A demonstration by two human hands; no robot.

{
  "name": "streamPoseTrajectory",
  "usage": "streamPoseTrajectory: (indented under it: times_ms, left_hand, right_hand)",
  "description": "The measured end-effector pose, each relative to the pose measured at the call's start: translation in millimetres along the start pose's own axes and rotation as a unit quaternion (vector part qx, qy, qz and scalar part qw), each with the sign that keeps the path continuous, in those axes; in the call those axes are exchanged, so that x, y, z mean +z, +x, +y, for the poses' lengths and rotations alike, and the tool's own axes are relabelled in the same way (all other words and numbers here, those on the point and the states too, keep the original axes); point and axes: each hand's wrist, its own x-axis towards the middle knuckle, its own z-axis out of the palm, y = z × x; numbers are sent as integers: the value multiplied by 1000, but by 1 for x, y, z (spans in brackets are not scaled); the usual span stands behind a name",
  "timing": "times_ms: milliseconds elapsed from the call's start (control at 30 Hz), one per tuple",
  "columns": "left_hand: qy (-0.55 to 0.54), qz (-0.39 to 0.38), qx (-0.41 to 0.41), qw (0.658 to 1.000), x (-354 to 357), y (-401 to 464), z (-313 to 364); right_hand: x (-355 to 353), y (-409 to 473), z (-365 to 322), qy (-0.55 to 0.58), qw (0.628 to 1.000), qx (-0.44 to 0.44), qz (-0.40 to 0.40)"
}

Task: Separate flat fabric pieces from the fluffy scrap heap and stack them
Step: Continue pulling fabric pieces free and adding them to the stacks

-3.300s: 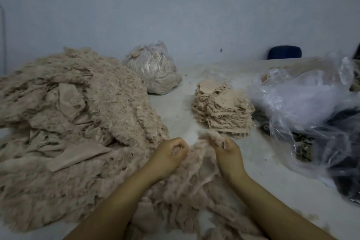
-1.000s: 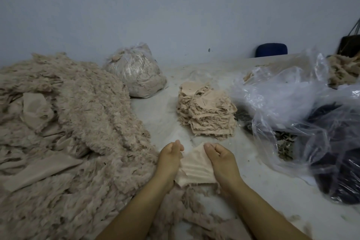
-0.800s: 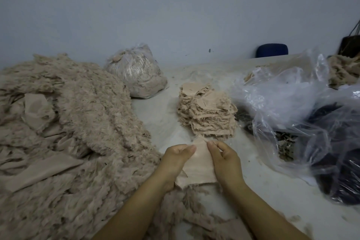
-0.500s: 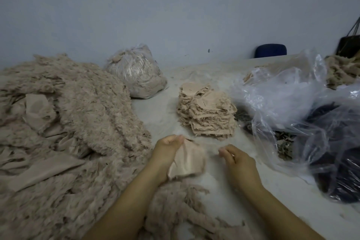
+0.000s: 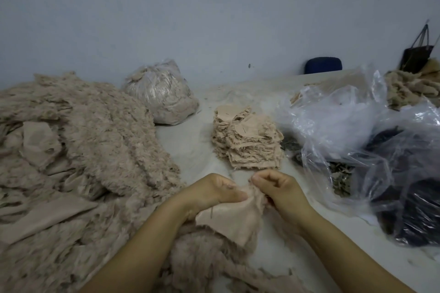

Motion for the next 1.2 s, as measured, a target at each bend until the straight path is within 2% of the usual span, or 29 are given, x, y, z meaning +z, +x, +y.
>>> streamPoseTrajectory:
  times_ms: [100, 167, 200, 233, 267, 333, 433, 500, 567, 633, 667, 700, 733, 800, 833, 867, 933, 967, 1033, 1067, 1100, 1167, 1200]
  left_hand:
    - [43, 11, 3, 999, -4, -3, -3]
    - [71, -7, 5, 997, -6, -7, -5]
    - [63, -7, 4, 998, -8, -9, -6]
    - [41, 5, 2, 999, -10, -11, -7]
    - [7, 25, -1, 1000, -12, -11, -8]
    - [-45, 52, -4, 998, -15, -9, -9]
    - [-69, 32, 1, 997, -9, -5, -5]
    - [-76, 28, 11, 997, -2, -2, -3]
    - [-29, 109, 37, 993, -1, 6, -6]
    - [83, 233, 53, 968, -10, 9, -11]
    - [135, 262, 53, 954, -16, 8, -14]
    - [170, 259, 53, 949, -22, 5, -16]
    - [188, 226, 54, 954, -27, 0, -18]
    - [249, 112, 41, 961, -37, -15, -19]
    - [310, 45, 26, 949, -42, -25, -18]
    - [377, -20, 19, 926, -47, -33, -18]
    - [485, -113, 20, 867, -54, -47, -21]
    - [519, -133, 27, 844, -55, -52, -25]
    - [548, -116, 54, 826, -53, -60, -37]
    - [531, -86, 78, 839, -51, -64, -42]
    - [483, -48, 90, 870, -52, -66, -47]
    - [324, 22, 86, 942, -52, -71, -48]
    - [256, 61, 91, 960, -52, -74, -46]
  right_hand:
    - [4, 9, 7, -38, 996, -13, 77]
    - [0, 13, 7, -22, 990, -17, 140]
    - [-8, 14, 7, -31, 989, -13, 141]
    - [-15, 13, 5, -67, 993, -2, 100]
    - [-21, 11, 2, -118, 992, 25, 20]
    - [-24, 5, -8, -201, 968, 95, -115]
    - [-17, 7, -13, -168, 976, 97, -96]
    - [-6, 8, -9, -136, 980, 67, -127]
    - [-2, 16, 1, -124, 988, 41, -78]
    - [-9, 27, 9, -107, 993, 56, 12]
    - [-13, 32, 11, -119, 990, 62, 44]
    - [-19, 37, 12, -164, 982, 63, 65]
    - [-23, 41, 14, -238, 966, 65, 82]
    - [-23, 39, 16, -370, 920, 39, 124]
    - [-17, 34, 14, -377, 917, 4, 132]
    - [-7, 27, 14, -351, 930, -34, 106]
    - [20, 3, 19, -290, 953, -77, -49]
    - [33, -11, 25, -275, 948, -79, -141]
    - [49, -31, 44, -310, 904, -120, -268]
    - [51, -32, 51, -334, 885, -168, -276]
    - [51, -30, 54, -335, 888, -196, -246]
    - [45, -26, 53, -275, 934, -176, -143]
    - [42, -24, 51, -223, 958, -146, -106]
